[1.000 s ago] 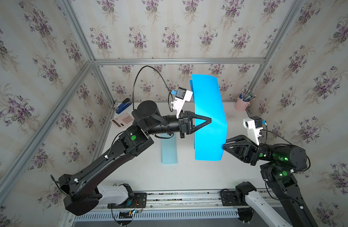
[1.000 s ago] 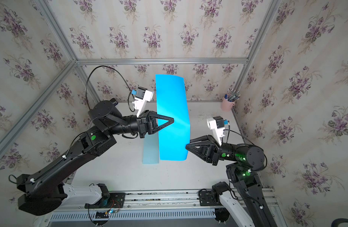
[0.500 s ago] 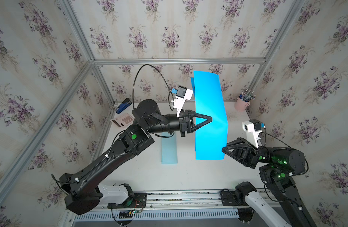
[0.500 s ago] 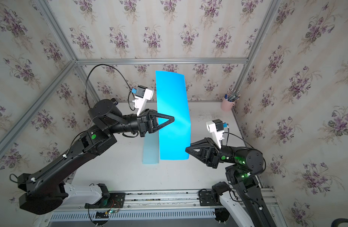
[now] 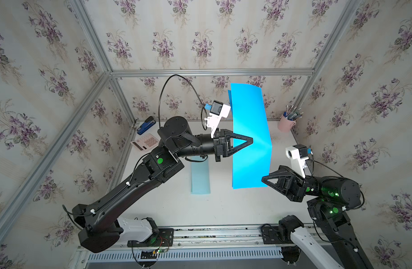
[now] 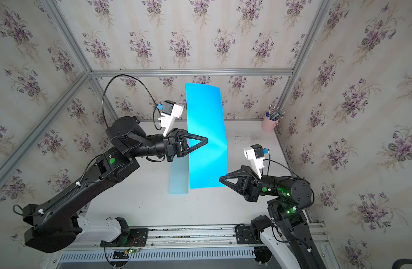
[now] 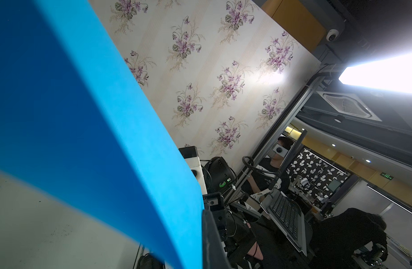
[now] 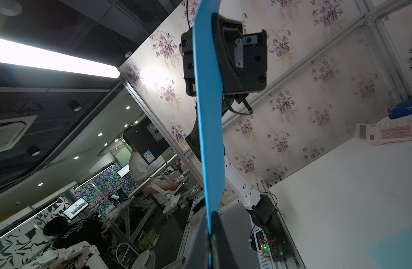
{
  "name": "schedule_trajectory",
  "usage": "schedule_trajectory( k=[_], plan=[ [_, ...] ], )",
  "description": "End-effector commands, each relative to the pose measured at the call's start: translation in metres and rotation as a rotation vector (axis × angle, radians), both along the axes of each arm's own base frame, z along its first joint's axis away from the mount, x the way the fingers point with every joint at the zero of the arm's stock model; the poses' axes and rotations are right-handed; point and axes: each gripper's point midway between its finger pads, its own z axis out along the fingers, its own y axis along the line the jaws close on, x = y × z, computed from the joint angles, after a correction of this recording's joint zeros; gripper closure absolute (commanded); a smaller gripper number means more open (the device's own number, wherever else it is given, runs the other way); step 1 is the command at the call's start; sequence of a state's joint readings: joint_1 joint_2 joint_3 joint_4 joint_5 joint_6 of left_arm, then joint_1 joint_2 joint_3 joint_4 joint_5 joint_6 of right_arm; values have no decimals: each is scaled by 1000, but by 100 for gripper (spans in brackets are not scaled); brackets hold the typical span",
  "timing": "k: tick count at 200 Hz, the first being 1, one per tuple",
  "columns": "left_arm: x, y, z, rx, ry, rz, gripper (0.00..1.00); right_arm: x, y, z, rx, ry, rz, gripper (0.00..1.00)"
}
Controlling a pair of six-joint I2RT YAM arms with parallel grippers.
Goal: Fold the rectangular paper in half along the long edge
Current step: Fold the paper, then place the paper at the center of the board.
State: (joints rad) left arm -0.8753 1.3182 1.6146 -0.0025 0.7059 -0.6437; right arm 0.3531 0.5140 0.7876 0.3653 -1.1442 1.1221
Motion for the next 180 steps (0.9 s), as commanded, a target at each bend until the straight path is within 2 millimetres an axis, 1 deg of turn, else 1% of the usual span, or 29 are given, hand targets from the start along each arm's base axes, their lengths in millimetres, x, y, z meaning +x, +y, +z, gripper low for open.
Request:
schedule_trajectory(
  k=[1, 4, 14, 32, 34, 38, 41, 44, 47, 50, 56, 69, 77, 85, 97, 100, 104, 111, 124, 136, 138, 145, 146, 148, 150, 157, 169, 174, 180],
  plan=[
    [-2, 2, 7, -17, -26, -3, 100, -2, 0, -1, -11, -23, -1, 85],
    [-2, 1, 7, -17, -27, -3, 100, -2, 0, -1, -13, -21, -1, 87],
    [-2, 1, 7, -18, -29, -2, 100, -3, 0, -3, -10, -24, 8, 100],
    [-1, 1, 7, -15, -29, -2, 100, -4, 0, -4, -5, -20, 13, 100],
    [-1, 1, 7, -16, -29, -2, 100, -4, 0, -4, -5, -16, 11, 97],
    [-1, 1, 7, -15, -28, -3, 100, -3, 0, -5, -5, -10, 6, 88],
    [-1, 1, 7, -16, -29, -2, 100, -2, 0, -5, -7, -7, 2, 86],
    [-1, 1, 6, -14, -28, -3, 100, -1, 0, -6, -10, -3, 0, 85],
    [-1, 1, 6, -14, -27, -3, 100, 0, 1, -7, -14, 0, -1, 86],
    [-1, 1, 6, -13, -27, -4, 100, 0, 1, -8, -15, -2, 0, 89],
    [-1, 1, 6, -13, -26, -3, 100, 0, 1, -8, -13, -4, 3, 100],
    [-1, 1, 6, -11, -25, -4, 100, -1, 0, -6, -6, -18, -8, 100],
    [-1, 1, 5, -9, -25, -1, 100, 3, 0, -6, -10, -18, -31, 100],
    [0, 1, 1, -1, -21, 9, 100, 11, 1, -8, -31, -2, -67, 100],
    [7, 2, -10, 30, -2, 42, 100, 36, -1, -19, -101, 42, -201, 83],
    [10, 3, -15, 46, 10, 57, 100, 43, -2, -23, -123, 50, -237, 80],
    [16, 3, -22, 72, 25, 83, 100, 52, -3, -29, -152, 69, -281, 72],
    [28, 6, -38, 132, 56, 141, 100, 70, -8, -38, -210, 99, -382, 67],
    [55, 14, -77, 289, 125, 270, 100, 106, -29, -58, -331, 169, -620, 64],
    [81, 28, -121, 477, 172, 422, 100, 128, -54, -67, -416, 201, -813, 63],
    [86, 31, -130, 514, 181, 447, 100, 131, -58, -69, -427, 206, -837, 62],
    [98, 42, -154, 628, 203, 529, 100, 138, -72, -71, -460, 221, -929, 51],
    [98, 44, -155, 640, 205, 540, 100, 139, -73, -71, -464, 223, -938, 50],
    [104, 43, -170, 690, 222, 555, 100, 141, -78, -72, -475, 229, -966, 49],
    [109, 45, -179, 727, 231, 578, 100, 143, -81, -73, -484, 233, -988, 47],
    [120, 55, -205, 845, 271, 650, 100, 147, -89, -73, -505, 241, -1040, 42],
    [131, 67, -244, 1042, 312, 745, 100, 156, -103, -80, -552, 268, -1126, 26],
    [134, 71, -256, 1122, 311, 788, 100, 160, -108, -88, -586, 293, -1156, 24],
    [139, 73, -271, 1213, 299, 836, 100, 165, -115, -98, -628, 318, -1193, 27]
  ],
)
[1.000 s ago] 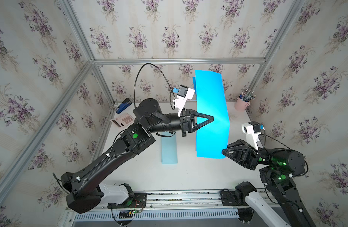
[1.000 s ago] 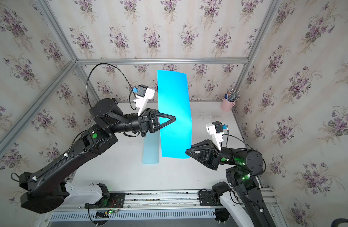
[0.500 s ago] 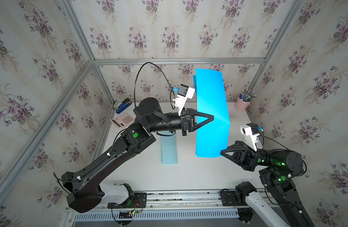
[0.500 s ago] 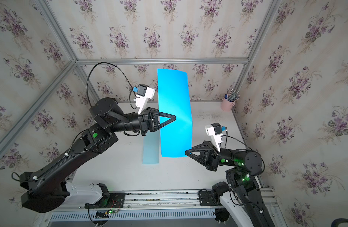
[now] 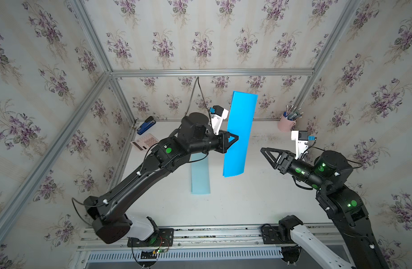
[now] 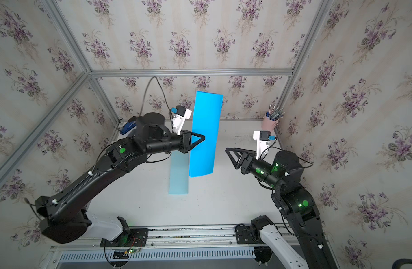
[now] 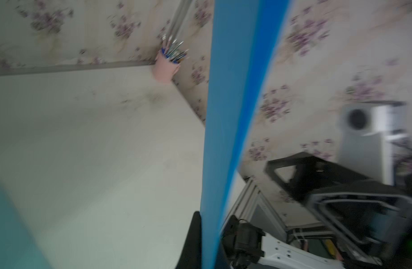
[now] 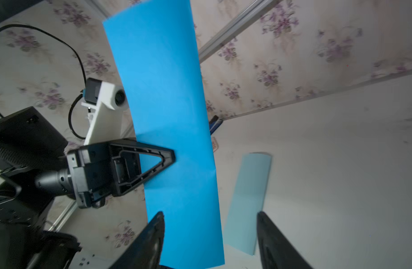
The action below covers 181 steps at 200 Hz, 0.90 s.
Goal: Fold the rectangular paper in half along the long edge
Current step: Place the paper at the center of the board.
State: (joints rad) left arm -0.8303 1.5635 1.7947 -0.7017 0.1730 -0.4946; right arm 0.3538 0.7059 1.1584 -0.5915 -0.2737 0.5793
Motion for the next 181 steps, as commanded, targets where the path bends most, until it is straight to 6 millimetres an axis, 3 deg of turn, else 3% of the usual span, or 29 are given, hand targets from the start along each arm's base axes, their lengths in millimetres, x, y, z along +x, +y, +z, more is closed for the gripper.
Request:
schedule_trajectory(
  k=[1, 18, 41, 66, 87, 128, 158, 181],
  plan=[
    [12, 61, -93, 560, 95, 239, 100, 22, -52, -48, -222, 137, -295, 28],
    [22, 51, -119, 698, 73, 302, 100, 31, -64, -80, -293, 219, -370, 34],
    [38, 32, -144, 751, 17, 379, 100, 32, -81, -101, -333, 262, -465, 34],
    [57, 14, -176, 792, 8, 428, 100, 25, -102, -103, -414, 279, -549, 33],
    [68, -3, -207, 815, 7, 440, 100, 21, -106, -104, -463, 297, -550, 33],
    [84, -25, -266, 896, 17, 463, 100, 15, -101, -112, -463, 312, -501, 32],
    [86, -30, -294, 915, 15, 483, 100, 12, -96, -125, -476, 341, -461, 32],
    [85, -34, -310, 901, 34, 487, 99, 10, -96, -123, -478, 337, -454, 31]
  ],
)
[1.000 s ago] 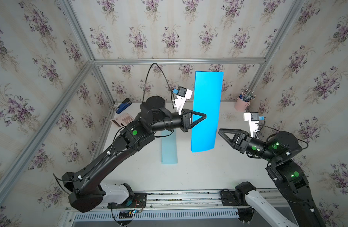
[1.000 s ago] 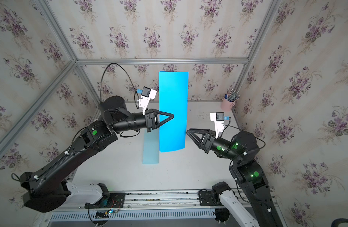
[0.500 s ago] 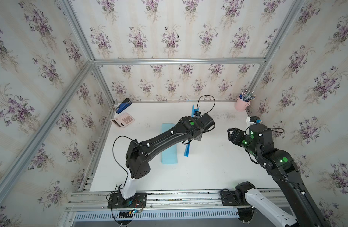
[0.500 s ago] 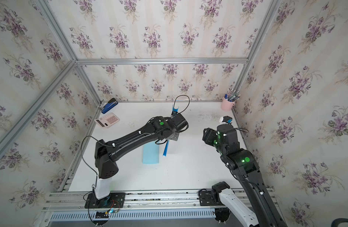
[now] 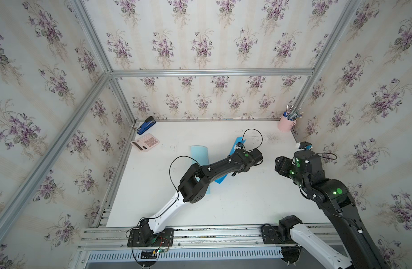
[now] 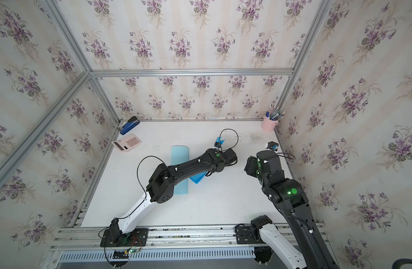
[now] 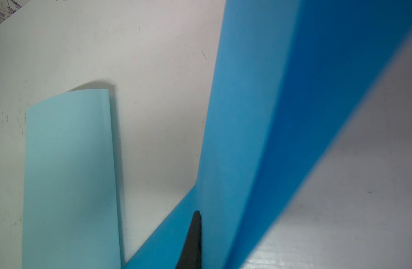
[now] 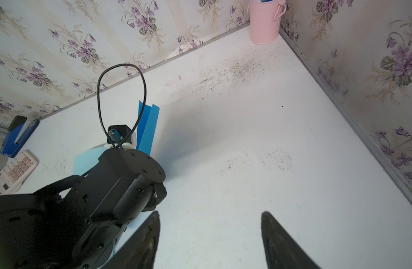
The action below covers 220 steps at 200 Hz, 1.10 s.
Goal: Fold the rectangular paper in half along the long edge
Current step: Place the paper at the center of the board, then reset both arms
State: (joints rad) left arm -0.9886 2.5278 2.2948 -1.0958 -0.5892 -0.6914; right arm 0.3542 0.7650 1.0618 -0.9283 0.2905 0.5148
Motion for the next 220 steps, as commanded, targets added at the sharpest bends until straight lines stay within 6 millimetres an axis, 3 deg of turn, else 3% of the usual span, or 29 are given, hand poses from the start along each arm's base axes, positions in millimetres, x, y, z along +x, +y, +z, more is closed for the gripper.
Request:
schedule_trajectory(
  k=[1, 16, 34, 48, 54, 58, 76, 79, 81, 108, 121, 137, 157, 183, 203, 220],
  plan=[
    [1, -2, -8, -19, -23, 30, 98, -3, 1, 1, -7, 6, 22, 30],
    [-2, -6, -14, -56, -7, 33, 91, -4, -2, 5, -21, 3, 14, 29],
    [-5, -12, -16, -109, 8, 21, 64, -4, -5, 8, -45, 5, 7, 26],
    [-7, -18, -15, -141, 17, 4, 54, -2, -6, 10, -57, 8, 4, 22],
    [-7, -20, -13, -153, 18, 1, 49, -1, -6, 10, -60, 11, 3, 3],
    [-8, -20, -12, -158, 22, -2, 45, -1, -6, 9, -60, 12, 3, 0],
    [-11, -25, -1, -197, 10, -18, 17, 4, -2, 8, -48, 12, 8, 0],
    [-12, -26, 0, -205, 10, -26, 4, 5, -1, 7, -46, 14, 8, 0],
    [-12, -27, 3, -216, 7, -31, 1, 6, -1, 7, -43, 13, 7, 0],
    [-18, -37, 25, -337, -4, -110, 0, 23, -1, 4, -30, -13, -47, 0],
    [-22, -43, 48, -420, -32, -174, 0, 34, -6, 3, -29, -39, -108, 0],
    [-27, -39, 93, -542, -95, -256, 0, 51, -11, 0, -53, -64, -169, 0],
    [-22, 7, 149, -591, -194, -268, 0, 70, -22, -2, -112, -126, -259, 0],
    [-9, 118, 204, -478, -334, -124, 0, 97, 6, 0, -158, -343, -45, 0],
    [-12, 205, 226, -365, -416, -12, 0, 102, 22, -2, -307, -541, 121, 0],
    [-14, 243, 218, -359, -386, -96, 0, 96, 12, -14, -382, -608, 88, 0]
  ],
)
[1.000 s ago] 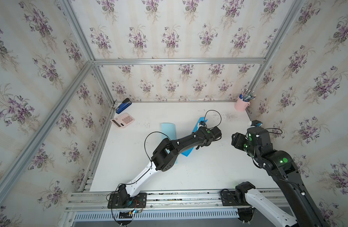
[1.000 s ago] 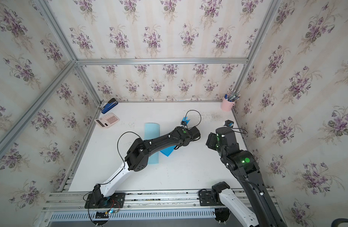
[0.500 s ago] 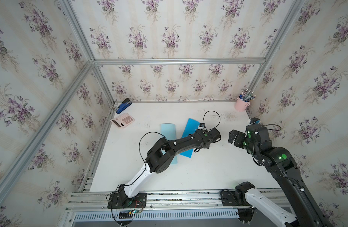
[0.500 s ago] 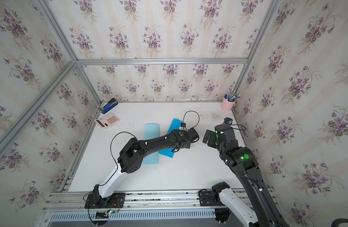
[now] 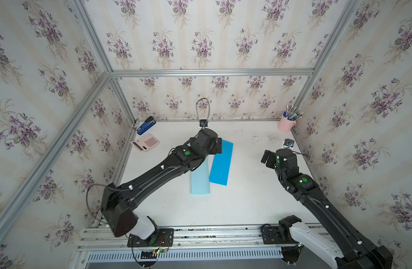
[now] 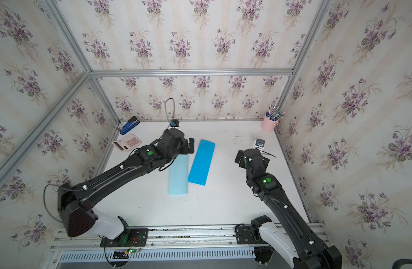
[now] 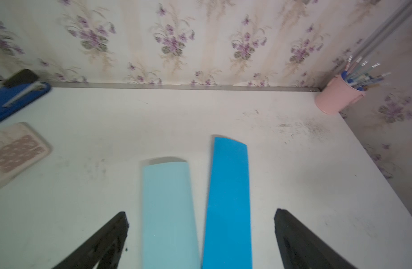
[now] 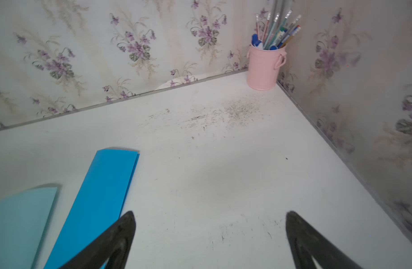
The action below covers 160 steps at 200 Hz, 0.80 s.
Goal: Fold the rectangular paper in half along the long edge
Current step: Reset both arms
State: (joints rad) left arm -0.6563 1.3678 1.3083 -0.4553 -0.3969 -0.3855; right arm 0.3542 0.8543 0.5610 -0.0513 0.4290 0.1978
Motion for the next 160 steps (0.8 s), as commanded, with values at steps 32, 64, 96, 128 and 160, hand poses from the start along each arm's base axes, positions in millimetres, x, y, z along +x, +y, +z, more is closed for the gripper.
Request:
schedule_trajectory(
  k=[32, 64, 96, 128, 160],
  plan=[
    [-19, 133, -41, 186, -44, 39, 0, 4, -9, -6, -187, -263, 52, 0],
    [-28, 193, -120, 193, -108, 150, 0, 4, -14, -49, -154, -215, 68, 0],
    [-11, 197, -162, 92, -74, 139, 0, 7, -23, -60, -127, -270, 69, 0],
    [18, 196, -166, 116, -147, 106, 0, 17, -30, -44, -97, -384, 45, 0],
    [29, 194, -200, 93, -87, 67, 0, 34, -26, -60, -88, -382, 70, 0]
  ],
)
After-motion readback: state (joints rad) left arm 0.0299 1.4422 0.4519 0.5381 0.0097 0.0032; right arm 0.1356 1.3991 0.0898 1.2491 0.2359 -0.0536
